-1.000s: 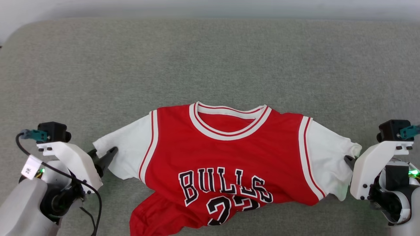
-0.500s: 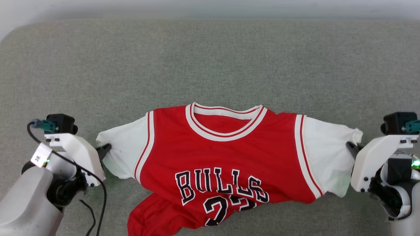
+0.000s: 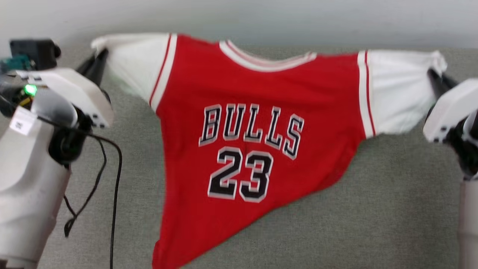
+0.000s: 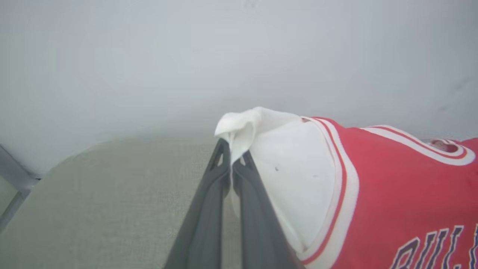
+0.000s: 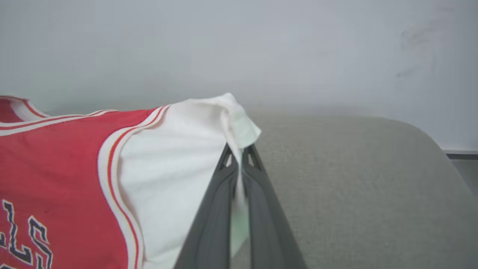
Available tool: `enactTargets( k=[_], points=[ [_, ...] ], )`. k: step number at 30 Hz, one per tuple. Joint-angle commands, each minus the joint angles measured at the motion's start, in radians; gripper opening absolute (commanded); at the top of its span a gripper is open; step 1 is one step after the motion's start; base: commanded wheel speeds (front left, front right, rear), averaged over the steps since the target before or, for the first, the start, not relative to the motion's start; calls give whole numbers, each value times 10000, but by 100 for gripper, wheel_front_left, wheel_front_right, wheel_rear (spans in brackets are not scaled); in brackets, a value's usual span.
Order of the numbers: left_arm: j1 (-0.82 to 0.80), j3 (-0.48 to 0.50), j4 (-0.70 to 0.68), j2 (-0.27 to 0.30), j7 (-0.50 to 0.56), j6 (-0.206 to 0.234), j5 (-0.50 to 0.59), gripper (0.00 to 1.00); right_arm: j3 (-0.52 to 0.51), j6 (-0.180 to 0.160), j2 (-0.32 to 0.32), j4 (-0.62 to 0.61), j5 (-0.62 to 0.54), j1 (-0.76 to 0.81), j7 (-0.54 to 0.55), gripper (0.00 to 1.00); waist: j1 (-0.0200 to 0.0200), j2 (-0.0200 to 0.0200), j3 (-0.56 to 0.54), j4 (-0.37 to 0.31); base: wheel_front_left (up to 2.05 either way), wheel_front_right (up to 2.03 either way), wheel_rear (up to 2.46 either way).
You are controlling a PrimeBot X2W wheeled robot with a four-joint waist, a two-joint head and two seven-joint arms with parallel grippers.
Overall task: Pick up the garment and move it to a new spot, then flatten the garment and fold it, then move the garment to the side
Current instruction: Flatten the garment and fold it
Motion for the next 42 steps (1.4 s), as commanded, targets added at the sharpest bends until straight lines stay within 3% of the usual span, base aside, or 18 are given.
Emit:
enactTargets(
  k=[1,7,10,14,23,30,42],
  points=[
    [-520,95,197,-97,-404,-63,154,0,-80,-7,-19,252,-10,-679,-232,0,-1,0,-5,15,0,0,0],
    [-2425,374,1170,-388,-1297,-197,383,0,-338,-9,-97,1080,-157,-3088,-900,0,-1,0,299,34,0,0,0],
    [-3425,607,1612,-500,-1723,-474,204,0,-491,-9,-56,1526,-303,-4443,-1230,0,-1,0,603,-23,0,0,0],
    [-4652,932,1946,-217,-2244,-763,108,0,-1012,-9,202,2153,-353,-6275,-1588,0,-1,0,1046,-172,0,0,0],
    [-7142,959,2519,277,-2567,-981,257,0,-1306,-10,393,3019,-641,-9491,-2234,0,-1,0,2389,-278,0,0,0],
    [-7546,687,3224,298,-2435,-1049,-79,0,-1184,-10,424,3967,-605,-9946,-2467,0,-1,0,3111,-365,0,0,0],
    [-5729,-614,2979,388,-2047,-1060,-2015,0,-407,-7,280,5874,504,-8482,-2995,0,-1,0,3363,-440,0,0,0]
  ],
)
